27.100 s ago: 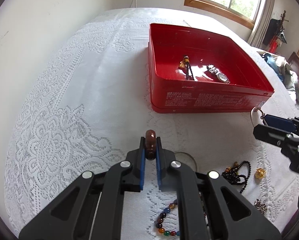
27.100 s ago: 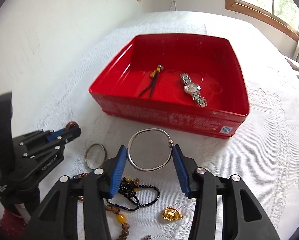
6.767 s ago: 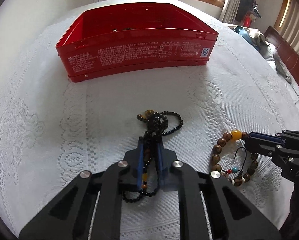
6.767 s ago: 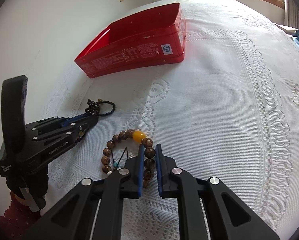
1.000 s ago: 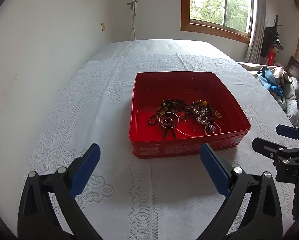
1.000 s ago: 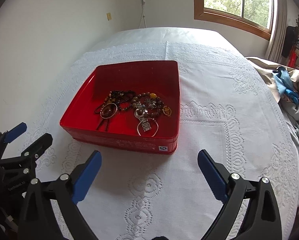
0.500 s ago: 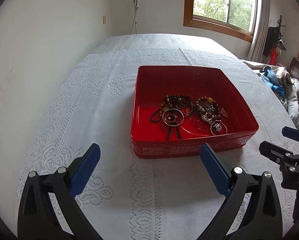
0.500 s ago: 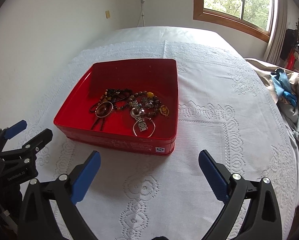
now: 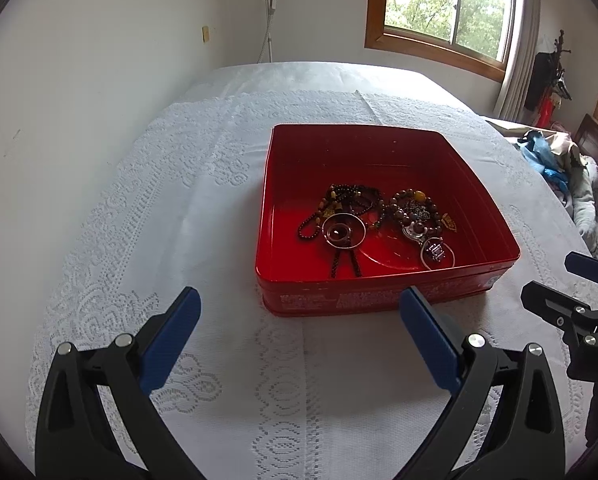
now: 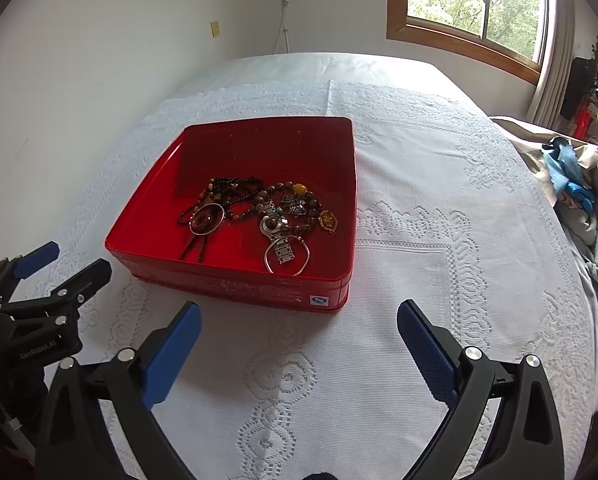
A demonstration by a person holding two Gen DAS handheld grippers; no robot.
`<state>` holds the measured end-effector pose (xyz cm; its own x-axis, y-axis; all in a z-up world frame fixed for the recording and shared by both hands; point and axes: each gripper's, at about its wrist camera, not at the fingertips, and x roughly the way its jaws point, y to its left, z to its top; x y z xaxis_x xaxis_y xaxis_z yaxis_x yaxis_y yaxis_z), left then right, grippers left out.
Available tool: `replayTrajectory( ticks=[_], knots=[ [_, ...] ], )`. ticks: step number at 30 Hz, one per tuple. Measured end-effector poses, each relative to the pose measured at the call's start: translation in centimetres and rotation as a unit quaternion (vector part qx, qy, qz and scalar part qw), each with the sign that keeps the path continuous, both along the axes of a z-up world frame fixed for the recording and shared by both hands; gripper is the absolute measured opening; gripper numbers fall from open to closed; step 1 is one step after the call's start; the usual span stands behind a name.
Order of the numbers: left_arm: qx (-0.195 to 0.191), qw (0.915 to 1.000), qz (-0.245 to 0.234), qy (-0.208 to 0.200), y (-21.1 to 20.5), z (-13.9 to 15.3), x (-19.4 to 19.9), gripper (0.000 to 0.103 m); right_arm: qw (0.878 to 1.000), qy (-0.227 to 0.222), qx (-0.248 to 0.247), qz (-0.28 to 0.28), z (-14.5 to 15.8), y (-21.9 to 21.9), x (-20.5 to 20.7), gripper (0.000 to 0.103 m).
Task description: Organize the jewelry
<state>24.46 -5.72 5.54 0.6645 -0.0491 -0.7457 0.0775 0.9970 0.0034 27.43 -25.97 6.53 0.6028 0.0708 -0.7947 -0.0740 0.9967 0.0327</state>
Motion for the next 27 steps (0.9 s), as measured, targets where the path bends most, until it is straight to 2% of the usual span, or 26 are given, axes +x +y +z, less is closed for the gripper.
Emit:
replayTrajectory(
  ticks=[27],
  knots=[
    [-0.004,1.0000,-0.004,0.002,-0.37,-0.10,0.07,0.099,1.000,0.002,-0.002,0.004,-0.21,-0.02,0.14,0.099]
  ],
)
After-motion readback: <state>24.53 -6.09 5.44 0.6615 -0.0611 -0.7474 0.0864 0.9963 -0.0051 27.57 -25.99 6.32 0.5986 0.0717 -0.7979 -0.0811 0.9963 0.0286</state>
